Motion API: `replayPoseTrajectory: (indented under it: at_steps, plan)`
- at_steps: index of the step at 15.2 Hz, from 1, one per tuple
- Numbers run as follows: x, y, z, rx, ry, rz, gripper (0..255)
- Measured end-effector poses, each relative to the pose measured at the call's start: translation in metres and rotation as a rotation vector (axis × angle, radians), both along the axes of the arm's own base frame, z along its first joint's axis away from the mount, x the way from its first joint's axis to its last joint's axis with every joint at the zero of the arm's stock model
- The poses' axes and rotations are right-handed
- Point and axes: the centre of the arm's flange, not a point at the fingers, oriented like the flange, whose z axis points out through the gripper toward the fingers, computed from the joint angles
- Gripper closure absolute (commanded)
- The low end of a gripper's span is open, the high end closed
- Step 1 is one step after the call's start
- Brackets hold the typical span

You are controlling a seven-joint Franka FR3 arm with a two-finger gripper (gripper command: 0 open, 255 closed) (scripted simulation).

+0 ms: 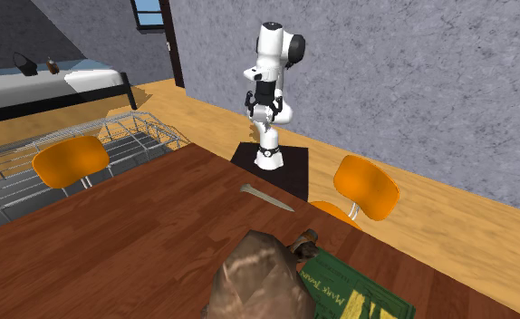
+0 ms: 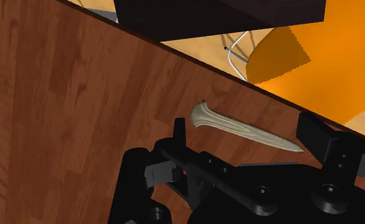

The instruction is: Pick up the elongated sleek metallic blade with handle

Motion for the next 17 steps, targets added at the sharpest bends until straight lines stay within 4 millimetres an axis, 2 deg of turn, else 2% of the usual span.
replayPoseTrajectory:
  at_steps: [1, 4, 10, 14, 17]
  plan:
    - [0.0, 0.0, 0.0, 0.0, 0.0, 0.0, 0]
    - [0.016, -0.01, -0.019, 0.012, 0.008, 0.101, 0]
    - [0.062, -0.019, -0.081, 0.045, 0.028, 0.399, 0]
    - [0.094, -0.017, -0.125, 0.068, 0.04, 0.602, 0]
    - [0.116, -0.008, -0.158, 0.085, 0.05, 0.754, 0]
